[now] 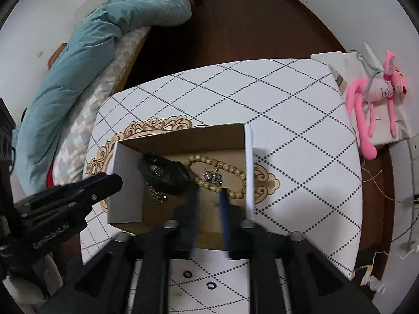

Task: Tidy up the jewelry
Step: 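Carry the black watch band into the box and open the left tool, then withdraw both tools from the box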

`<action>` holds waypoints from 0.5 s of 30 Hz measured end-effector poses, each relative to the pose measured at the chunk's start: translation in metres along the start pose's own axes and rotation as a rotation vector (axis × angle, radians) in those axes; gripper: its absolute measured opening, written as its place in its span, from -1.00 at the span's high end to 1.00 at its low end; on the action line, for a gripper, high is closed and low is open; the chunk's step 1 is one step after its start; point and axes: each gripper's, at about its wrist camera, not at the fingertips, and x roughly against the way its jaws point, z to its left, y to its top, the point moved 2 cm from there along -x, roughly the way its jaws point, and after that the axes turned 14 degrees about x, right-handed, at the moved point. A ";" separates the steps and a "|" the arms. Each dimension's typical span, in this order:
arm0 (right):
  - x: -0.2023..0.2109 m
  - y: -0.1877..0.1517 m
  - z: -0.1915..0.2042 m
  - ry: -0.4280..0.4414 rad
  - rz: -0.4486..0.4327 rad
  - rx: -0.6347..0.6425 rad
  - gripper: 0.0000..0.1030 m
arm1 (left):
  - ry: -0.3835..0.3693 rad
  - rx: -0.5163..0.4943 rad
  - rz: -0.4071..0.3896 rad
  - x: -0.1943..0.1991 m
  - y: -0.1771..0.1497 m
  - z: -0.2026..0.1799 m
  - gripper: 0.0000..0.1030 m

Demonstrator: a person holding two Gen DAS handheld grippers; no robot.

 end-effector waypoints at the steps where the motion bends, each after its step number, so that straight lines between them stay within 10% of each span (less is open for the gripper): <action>1: 0.001 0.000 0.000 -0.010 -0.002 0.004 0.29 | 0.004 0.000 -0.018 0.002 0.001 0.001 -0.34; 5: 0.008 -0.003 0.002 -0.099 -0.015 0.032 0.12 | 0.086 -0.007 -0.077 0.002 -0.002 0.011 -0.48; 10: 0.007 -0.009 0.005 -0.245 -0.006 0.074 -0.89 | 0.129 -0.006 -0.110 -0.005 -0.012 0.024 -1.00; 15: 0.005 -0.016 0.005 -0.318 0.000 0.095 -1.00 | 0.178 -0.019 -0.127 -0.009 -0.023 0.030 -1.00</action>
